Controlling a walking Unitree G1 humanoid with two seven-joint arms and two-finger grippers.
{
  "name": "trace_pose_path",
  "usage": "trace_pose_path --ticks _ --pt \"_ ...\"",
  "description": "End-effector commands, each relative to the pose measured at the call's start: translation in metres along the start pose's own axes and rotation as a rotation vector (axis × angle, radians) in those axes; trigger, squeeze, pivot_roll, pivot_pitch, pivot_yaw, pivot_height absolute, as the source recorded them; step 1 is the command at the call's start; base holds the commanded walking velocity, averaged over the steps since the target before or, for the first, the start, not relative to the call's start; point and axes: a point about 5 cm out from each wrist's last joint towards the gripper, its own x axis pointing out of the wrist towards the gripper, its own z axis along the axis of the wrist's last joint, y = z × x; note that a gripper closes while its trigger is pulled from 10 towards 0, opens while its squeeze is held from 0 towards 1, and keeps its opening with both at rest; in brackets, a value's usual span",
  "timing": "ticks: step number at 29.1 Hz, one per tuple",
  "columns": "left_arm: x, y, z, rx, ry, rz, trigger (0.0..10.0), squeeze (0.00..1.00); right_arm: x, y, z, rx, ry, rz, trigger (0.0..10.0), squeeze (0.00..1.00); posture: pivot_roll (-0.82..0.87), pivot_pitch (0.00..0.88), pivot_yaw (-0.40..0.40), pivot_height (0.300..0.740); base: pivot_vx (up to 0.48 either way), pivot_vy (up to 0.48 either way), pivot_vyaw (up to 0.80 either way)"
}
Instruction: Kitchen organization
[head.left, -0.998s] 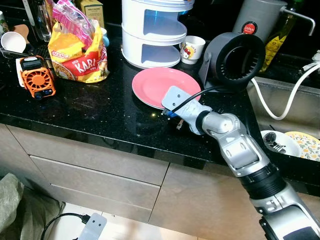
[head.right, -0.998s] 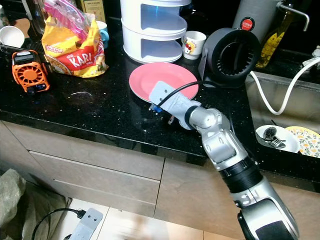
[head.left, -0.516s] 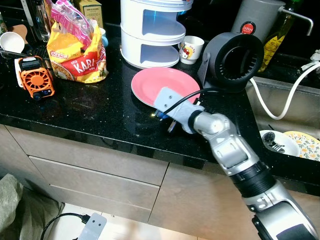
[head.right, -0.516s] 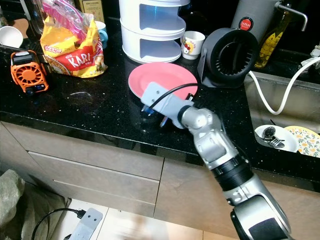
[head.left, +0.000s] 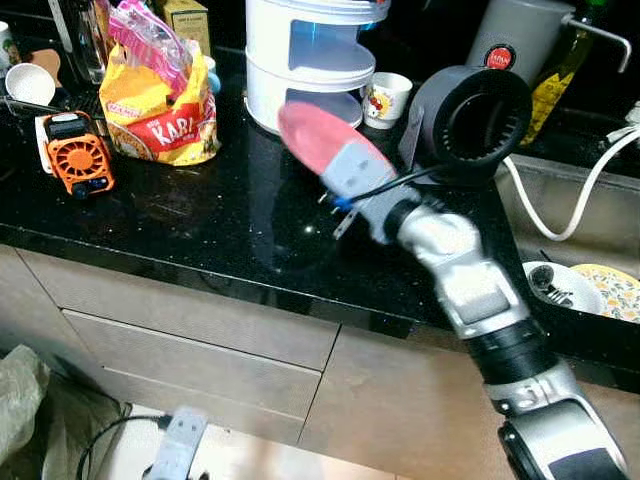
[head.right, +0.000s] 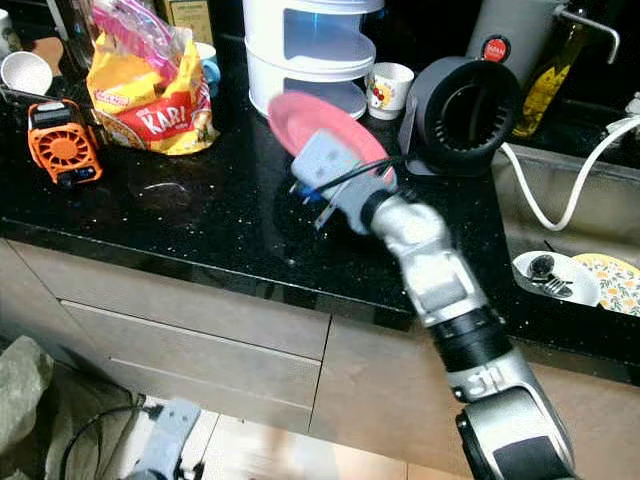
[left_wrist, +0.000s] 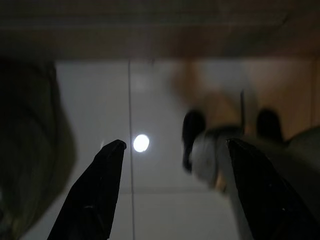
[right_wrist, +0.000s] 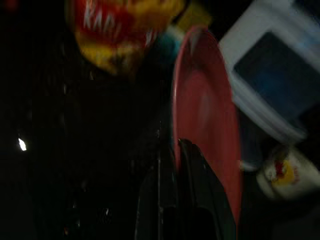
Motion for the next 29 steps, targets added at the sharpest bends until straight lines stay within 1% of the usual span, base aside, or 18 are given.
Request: trace_pose_path --ticks 1,2,5,8,10,14,15,17,19,20,21,22,23,24,25,27,28,29 --pt "-0.001 0.002 0.004 -0.021 -0.035 -0.035 10.0 0.0 -0.007 -0.005 0.01 0.035 -0.085 0.011 0.0 0.0 0.12 0.07 -0.077 0.74 0.0 0.0 0.0" --pt "0.0 0.005 0.018 -0.024 -0.097 -0.07 10.0 0.0 -0.013 -0.01 0.019 0.068 -0.155 0.027 0.0 0.0 0.12 0.072 -0.076 0.74 0.0 0.0 0.0" --pt "0.0 0.008 0.034 -0.027 -0.166 -0.109 10.0 0.0 -0.019 -0.015 0.023 0.093 -0.202 0.038 0.0 0.0 0.12 0.072 -0.076 0.74 0.0 0.0 0.0" --pt "-0.002 0.01 0.068 0.007 -0.306 -0.227 10.0 0.0 -0.031 -0.023 0.031 0.129 -0.278 0.071 0.0 0.0 0.12 0.075 -0.076 0.74 0.0 0.0 0.0" --pt "-0.002 0.009 0.074 0.016 -0.331 -0.255 10.0 0.0 -0.033 -0.023 0.032 0.135 -0.292 0.079 0.0 0.0 0.12 0.076 -0.074 0.74 0.0 0.0 0.0" --pt "-0.016 -0.007 0.122 0.1 -0.529 -0.511 10.0 0.0 -0.052 -0.032 0.033 0.196 -0.367 0.142 0.0 0.0 0.13 0.079 -0.075 0.74 0.0 0.0 0.0" --pt "-0.016 -0.007 0.122 0.1 -0.529 -0.511 10.0 0.0 -0.052 -0.032 0.033 0.196 -0.367 0.142 0.0 0.0 0.13 0.079 -0.075 0.74 0.0 0.0 0.0" --pt "-0.036 -0.018 0.147 0.133 -0.636 -0.676 10.0 0.0 -0.063 -0.033 0.03 0.2 -0.373 0.195 0.0 0.0 0.13 0.081 -0.075 0.74 0.0 0.0 0.0" --pt "-0.074 -0.031 0.173 0.209 -0.749 -0.887 10.0 0.0 -0.076 -0.029 0.022 0.172 -0.328 0.295 0.0 0.0 0.13 0.081 -0.074 0.74 0.0 0.0 0.0" --pt "-0.086 -0.035 0.178 0.24 -0.774 -0.953 10.0 0.0 -0.08 -0.028 0.019 0.167 -0.31 0.324 0.0 0.0 0.13 0.082 -0.075 0.74 0.0 0.0 0.0" --pt "-0.086 -0.035 0.178 0.24 -0.774 -0.953 10.0 0.0 -0.08 -0.028 0.019 0.167 -0.31 0.324 0.0 0.0 0.13 0.082 -0.075 0.74 0.0 0.0 0.0" --pt "-0.114 -0.039 0.185 0.322 -0.797 -1.076 10.0 0.0 -0.087 -0.031 0.014 0.155 -0.266 0.348 0.0 0.0 0.13 0.083 -0.075 0.74 0.0 0.0 0.0" --pt "-0.123 -0.04 0.185 0.353 -0.79 -1.118 10.0 0.0 -0.088 -0.033 0.012 0.147 -0.248 0.341 0.0 0.0 0.12 0.083 -0.074 0.74 0.0 0.0 0.0" --pt "-0.123 -0.04 0.185 0.353 -0.79 -1.118 10.0 0.0 -0.088 -0.033 0.012 0.147 -0.248 0.341 0.0 0.0 0.12 0.083 -0.074 0.74 0.0 0.0 0.0" --pt "-0.135 -0.04 0.18 0.418 -0.749 -1.181 10.0 0.0 -0.09 -0.037 0.01 0.139 -0.227 0.334 0.0 0.0 0.12 0.082 -0.072 0.74 0.0 0.0 0.0" --pt "-0.137 -0.04 0.175 0.447 -0.716 -1.2 10.0 0.0 -0.091 -0.038 0.01 0.137 -0.221 0.335 0.0 0.0 0.12 0.082 -0.071 0.74 0.0 0.0 0.0" --pt "-0.136 -0.04 0.157 0.515 -0.606 -1.225 10.0 0.0 -0.091 -0.037 0.009 0.136 -0.216 0.348 0.0 0.0 0.12 0.082 -0.07 0.74 0.0 0.0 0.0" --pt "-0.134 -0.04 0.15 0.535 -0.567 -1.232 10.0 0.0 -0.091 -0.037 0.009 0.137 -0.214 0.354 0.0 0.0 0.12 0.082 -0.07 0.74 0.0 0.0 0.0"
